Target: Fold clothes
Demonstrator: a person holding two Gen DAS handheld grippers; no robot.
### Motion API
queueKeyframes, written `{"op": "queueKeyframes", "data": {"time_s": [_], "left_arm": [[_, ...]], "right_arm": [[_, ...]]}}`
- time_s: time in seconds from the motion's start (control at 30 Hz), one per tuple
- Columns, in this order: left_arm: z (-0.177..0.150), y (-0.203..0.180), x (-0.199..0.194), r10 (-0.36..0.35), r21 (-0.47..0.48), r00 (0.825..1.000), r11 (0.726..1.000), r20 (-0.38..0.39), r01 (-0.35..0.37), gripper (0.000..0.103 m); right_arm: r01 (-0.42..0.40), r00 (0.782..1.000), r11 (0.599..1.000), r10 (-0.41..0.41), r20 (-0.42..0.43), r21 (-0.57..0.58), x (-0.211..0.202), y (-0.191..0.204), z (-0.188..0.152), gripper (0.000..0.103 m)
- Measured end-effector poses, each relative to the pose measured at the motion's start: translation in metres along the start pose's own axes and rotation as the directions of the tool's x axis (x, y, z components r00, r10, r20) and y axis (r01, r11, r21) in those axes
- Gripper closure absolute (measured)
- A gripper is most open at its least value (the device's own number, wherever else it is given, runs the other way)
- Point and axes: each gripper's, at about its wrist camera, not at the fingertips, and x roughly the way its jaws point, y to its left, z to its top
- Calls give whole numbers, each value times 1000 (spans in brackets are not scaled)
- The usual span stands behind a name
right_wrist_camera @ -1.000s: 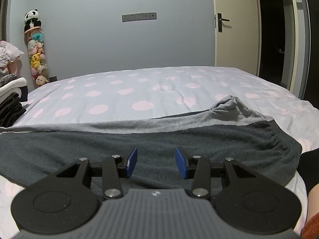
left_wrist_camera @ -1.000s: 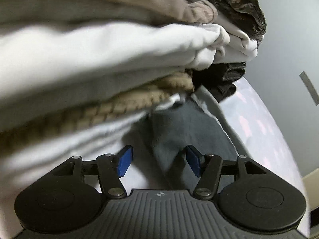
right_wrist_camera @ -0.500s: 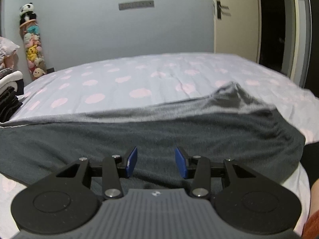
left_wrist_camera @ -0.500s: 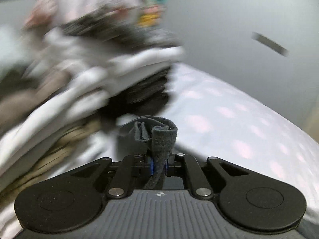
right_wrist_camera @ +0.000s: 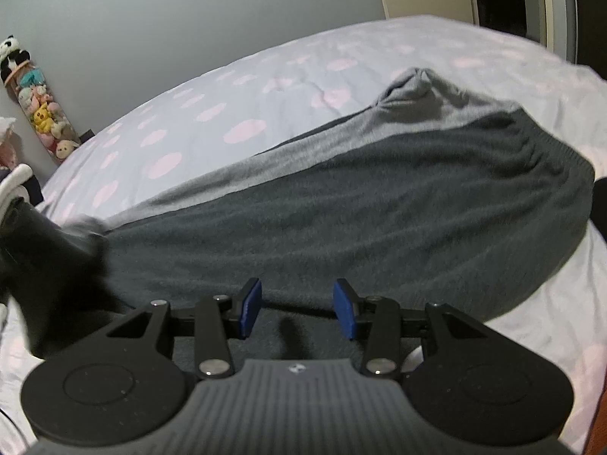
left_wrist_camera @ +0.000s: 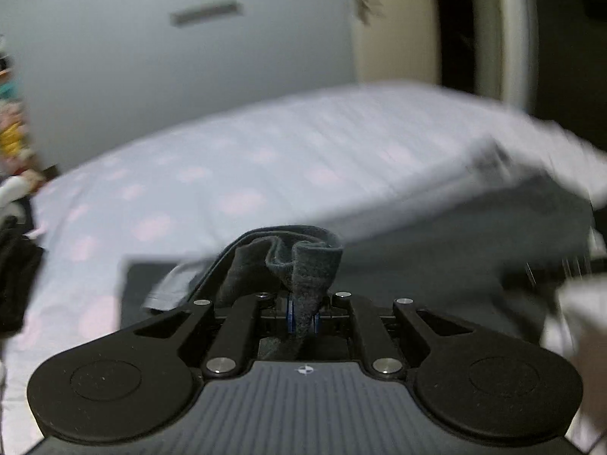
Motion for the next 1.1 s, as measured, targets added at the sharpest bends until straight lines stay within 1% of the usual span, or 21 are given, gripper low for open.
{"op": "queueKeyframes", "data": {"time_s": [0.07, 0.1, 0.17, 0.2, 0.23, 0.27, 0.3, 0.33, 0.4, 0.47, 0.6, 0.73, 0.77, 0.8, 0.83, 0.9, 1.0, 1.03, 1.1], "left_arm": [[-14, -19, 13, -12, 37, 998, 999, -65, 15, 88], [-21, -28, 18, -18, 54, 995, 998, -95, 23, 84], [-30, -33, 21, -41, 53, 992, 997, -119, 47, 77], [-34, -36, 18, -50, 50, 991, 997, -123, 56, 72], [-35, -34, 14, -67, 46, 991, 996, -115, 73, 69], [-36, -32, 11, -85, 42, 991, 995, -107, 89, 62], [-36, -27, 4, -98, 31, 991, 994, -95, 101, 52], [-35, -23, -2, -111, 21, 990, 993, -83, 113, 49], [-35, -14, -13, -125, 5, 990, 992, -62, 126, 47], [-35, -7, -21, -129, -6, 991, 992, -45, 129, 47], [-37, 4, -35, -100, -22, 995, 995, -11, 100, 45], [-38, 14, -35, -82, -30, 996, 996, -24, 81, 45], [-38, 14, -33, -67, -21, 997, 998, -30, 66, 45], [-38, 14, -32, -43, -1, 998, 999, -35, 43, 45], [-38, 13, -30, -20, 19, 999, 1000, -39, 21, 46], [-40, 13, -27, -4, 48, 999, 999, -45, 7, 46], [-42, 10, -13, -15, 91, 996, 996, -87, 23, 46], [-44, 7, -10, -11, 113, 996, 993, -94, 22, 46], [-49, 3, -4, 5, 151, 994, 988, -109, 12, 46]], "right_arm": [[-27, 1000, 1000, 27, -14, 0, -1, 0, 0, 57], [-40, 999, 999, 40, -19, -6, -1, 1, 1, 57], [-59, 998, 998, 58, -21, -23, -2, 4, 1, 57], [-67, 998, 997, 66, -22, -31, -3, 5, 1, 57], [-71, 997, 997, 71, -23, -37, -3, 6, 0, 57], [-73, 997, 996, 72, -24, -40, -3, 7, 0, 57], [-75, 997, 996, 74, -27, -42, -3, 8, 0, 57], [-78, 997, 996, 77, -28, -41, -2, 8, 0, 57], [-97, 995, 995, 96, -27, -36, -2, 9, 0, 57], [-141, 990, 989, 140, -14, -34, -3, 10, 0, 57], [-251, 968, 968, 251, -14, 4, 0, 17, 4, 57], [-307, 951, 950, 308, -22, 63, 11, 21, 11, 58], [-308, 950, 949, 310, -26, 69, 14, 22, 13, 59], [-309, 950, 948, 312, -33, 73, 17, 25, 14, 67], [-317, 946, 946, 320, -43, 71, 22, 30, 17, 71], [-347, 934, 935, 351, -65, 66, 32, 40, 21, 71], [-393, 914, 915, 399, -75, 89, 50, 51, 24, 70], [-397, 911, 913, 405, -76, 97, 56, 53, 24, 69], [-388, 914, 915, 398, -82, 114, 69, 56, 25, 69]]}}
